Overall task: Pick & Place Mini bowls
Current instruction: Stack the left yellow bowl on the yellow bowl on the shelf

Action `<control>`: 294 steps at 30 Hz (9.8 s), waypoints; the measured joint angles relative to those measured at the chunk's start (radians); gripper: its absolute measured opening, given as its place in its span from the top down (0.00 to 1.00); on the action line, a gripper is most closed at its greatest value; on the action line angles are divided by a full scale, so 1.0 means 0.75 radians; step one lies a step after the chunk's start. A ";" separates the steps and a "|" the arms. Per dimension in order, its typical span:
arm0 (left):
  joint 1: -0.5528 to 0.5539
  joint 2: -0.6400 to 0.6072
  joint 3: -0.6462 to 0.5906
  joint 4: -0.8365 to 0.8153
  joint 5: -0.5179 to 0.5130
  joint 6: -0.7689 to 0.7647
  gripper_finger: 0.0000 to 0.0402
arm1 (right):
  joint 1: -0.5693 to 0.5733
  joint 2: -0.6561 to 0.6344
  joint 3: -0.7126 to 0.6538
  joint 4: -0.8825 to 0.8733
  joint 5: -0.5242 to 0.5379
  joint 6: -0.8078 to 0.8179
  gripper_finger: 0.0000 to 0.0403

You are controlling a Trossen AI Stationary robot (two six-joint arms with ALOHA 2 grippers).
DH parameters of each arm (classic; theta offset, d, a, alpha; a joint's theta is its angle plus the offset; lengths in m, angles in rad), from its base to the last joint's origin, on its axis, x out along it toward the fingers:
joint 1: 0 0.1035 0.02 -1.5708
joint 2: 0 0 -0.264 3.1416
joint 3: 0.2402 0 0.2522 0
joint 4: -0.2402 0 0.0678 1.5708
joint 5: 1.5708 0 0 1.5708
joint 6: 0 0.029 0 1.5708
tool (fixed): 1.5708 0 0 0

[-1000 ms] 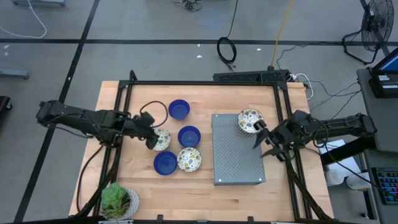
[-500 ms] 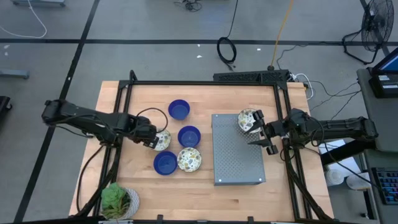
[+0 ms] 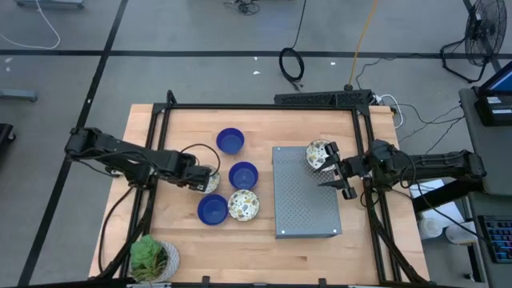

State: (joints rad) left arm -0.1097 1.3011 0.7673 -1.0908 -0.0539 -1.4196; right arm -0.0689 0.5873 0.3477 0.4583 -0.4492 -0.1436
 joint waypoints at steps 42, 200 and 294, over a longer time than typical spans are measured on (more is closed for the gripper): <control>0.164 0.029 -0.055 0.297 -0.171 0.190 0.48 | 0.001 0.000 0.000 -0.090 0.003 -0.010 0.55; 0.260 0.022 -0.096 0.292 0.011 0.358 0.48 | 0.001 0.000 0.000 -0.121 0.004 -0.069 0.55; 0.163 -0.176 0.444 0.207 -0.700 1.085 0.98 | 0.001 0.004 -0.001 -0.080 0.015 -0.050 0.55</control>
State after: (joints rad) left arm 0.0129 1.1690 1.1000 -0.9354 -0.5786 -0.6058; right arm -0.0685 0.5900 0.3473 0.3986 -0.4377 -0.1812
